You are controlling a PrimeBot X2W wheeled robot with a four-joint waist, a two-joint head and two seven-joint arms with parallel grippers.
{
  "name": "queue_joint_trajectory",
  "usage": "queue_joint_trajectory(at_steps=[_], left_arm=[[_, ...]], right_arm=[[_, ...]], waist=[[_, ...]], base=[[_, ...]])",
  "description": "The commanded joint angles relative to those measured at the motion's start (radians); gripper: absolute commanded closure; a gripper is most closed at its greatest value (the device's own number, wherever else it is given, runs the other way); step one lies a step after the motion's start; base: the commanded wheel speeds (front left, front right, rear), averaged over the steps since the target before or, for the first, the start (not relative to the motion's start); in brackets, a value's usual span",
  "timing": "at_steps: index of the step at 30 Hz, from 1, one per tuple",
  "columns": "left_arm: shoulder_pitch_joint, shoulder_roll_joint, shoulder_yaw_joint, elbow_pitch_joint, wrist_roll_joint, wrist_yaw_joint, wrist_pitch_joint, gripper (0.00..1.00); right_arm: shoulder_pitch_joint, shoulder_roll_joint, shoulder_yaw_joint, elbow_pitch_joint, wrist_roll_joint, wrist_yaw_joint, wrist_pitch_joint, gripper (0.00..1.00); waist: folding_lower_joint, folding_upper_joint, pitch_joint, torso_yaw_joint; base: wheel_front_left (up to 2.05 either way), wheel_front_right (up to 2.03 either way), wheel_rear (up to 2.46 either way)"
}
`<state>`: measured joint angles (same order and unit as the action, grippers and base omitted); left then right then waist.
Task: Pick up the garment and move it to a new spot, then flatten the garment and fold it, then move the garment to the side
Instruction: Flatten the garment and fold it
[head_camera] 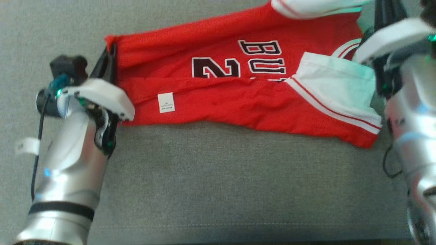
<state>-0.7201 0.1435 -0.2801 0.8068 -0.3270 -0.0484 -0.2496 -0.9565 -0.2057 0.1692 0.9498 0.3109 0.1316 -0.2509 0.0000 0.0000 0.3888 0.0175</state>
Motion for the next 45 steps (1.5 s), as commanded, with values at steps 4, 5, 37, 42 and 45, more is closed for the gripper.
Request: queue_joint_trajectory(at_steps=[4,5,37,42,45], left_arm=[[0.048,0.040,0.055,-0.033,0.011,0.013,-0.012,1.00],[0.063,0.040,0.060,-0.035,0.014,0.014,-0.012,1.00],[0.453,-0.085,0.202,-0.292,0.154,0.117,-0.012,0.00],[0.491,-0.091,0.200,-0.323,0.150,0.117,-0.012,0.00],[0.501,-0.093,0.192,-0.333,0.140,0.118,-0.012,0.00]], right_arm=[[0.119,-0.010,0.065,-0.121,0.092,-0.001,-0.011,1.00],[0.151,-0.012,0.077,-0.144,0.115,-0.001,-0.010,1.00],[0.470,0.058,-0.021,-0.194,0.158,-0.001,0.062,0.00],[0.452,0.065,-0.079,-0.115,0.125,-0.001,0.061,0.00],[0.443,0.078,-0.100,-0.070,0.112,-0.001,0.067,0.00]], waist=[[0.0000,0.0000,-0.045,-0.029],[0.0000,0.0000,-0.053,-0.035],[0.0000,0.0000,-0.165,0.008],[0.0000,0.0000,-0.167,0.057],[0.0000,0.0000,-0.164,0.081]], base=[[0.00,0.00,0.00],[0.00,0.00,0.00],[0.00,0.00,0.00],[0.00,0.00,0.00],[0.00,0.00,0.00]])
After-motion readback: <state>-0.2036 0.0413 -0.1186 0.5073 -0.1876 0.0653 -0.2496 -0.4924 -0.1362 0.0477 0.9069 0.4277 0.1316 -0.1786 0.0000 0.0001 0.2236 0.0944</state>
